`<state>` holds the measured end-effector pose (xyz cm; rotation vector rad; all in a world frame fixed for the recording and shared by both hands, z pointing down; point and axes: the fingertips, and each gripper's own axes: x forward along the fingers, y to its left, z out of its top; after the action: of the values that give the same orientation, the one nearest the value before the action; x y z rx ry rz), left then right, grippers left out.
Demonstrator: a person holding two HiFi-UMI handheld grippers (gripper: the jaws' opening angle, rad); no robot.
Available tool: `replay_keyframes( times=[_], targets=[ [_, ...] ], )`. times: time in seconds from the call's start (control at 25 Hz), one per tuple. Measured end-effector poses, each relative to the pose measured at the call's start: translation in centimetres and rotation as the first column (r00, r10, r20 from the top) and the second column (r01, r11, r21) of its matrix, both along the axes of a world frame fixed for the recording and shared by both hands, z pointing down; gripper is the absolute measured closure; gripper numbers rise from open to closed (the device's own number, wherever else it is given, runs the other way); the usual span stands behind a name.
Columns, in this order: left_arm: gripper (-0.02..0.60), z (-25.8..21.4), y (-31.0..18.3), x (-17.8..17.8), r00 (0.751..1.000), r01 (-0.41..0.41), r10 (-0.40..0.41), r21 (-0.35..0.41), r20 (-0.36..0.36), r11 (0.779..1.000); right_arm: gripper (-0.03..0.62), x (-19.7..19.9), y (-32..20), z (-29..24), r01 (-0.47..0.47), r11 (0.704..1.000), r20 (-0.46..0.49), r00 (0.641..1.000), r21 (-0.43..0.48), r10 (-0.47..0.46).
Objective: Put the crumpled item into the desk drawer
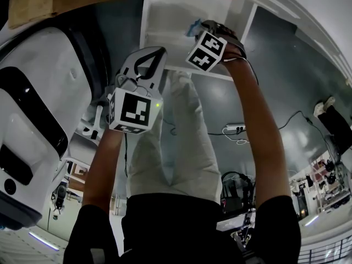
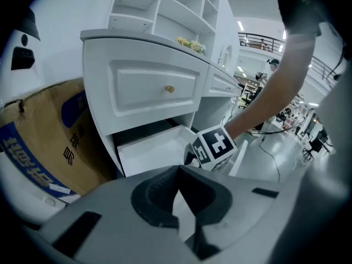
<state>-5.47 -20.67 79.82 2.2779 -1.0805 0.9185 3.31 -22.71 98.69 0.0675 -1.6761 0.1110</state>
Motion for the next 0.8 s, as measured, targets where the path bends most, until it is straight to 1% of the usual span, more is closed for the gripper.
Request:
replay_keyframes(
  times=[0.2, 0.48, 0.8],
  targets=[
    [0.575, 0.4, 0.4, -0.3, 1.000, -0.001, 0.001, -0.008, 0.007, 1.000, 0.399, 0.0, 0.5, 0.7, 0.004, 1.000, -0.005, 1.000, -0.021, -0.005],
    [0.575, 0.6, 0.5, -0.8, 1.000, 0.000, 0.000, -0.005, 0.014, 1.000, 0.384, 0.4, 0.9, 1.2, 0.001, 1.000, -0.018, 1.000, -0.028, -0.001],
    [0.575, 0.4, 0.3, -0.6, 1.000, 0.005, -0.005, -0.006, 0.008, 1.000, 0.322, 1.1, 1.3, 1.3, -0.013, 0.999, -0.040, 0.999, -0.051, 0.011]
  ],
)
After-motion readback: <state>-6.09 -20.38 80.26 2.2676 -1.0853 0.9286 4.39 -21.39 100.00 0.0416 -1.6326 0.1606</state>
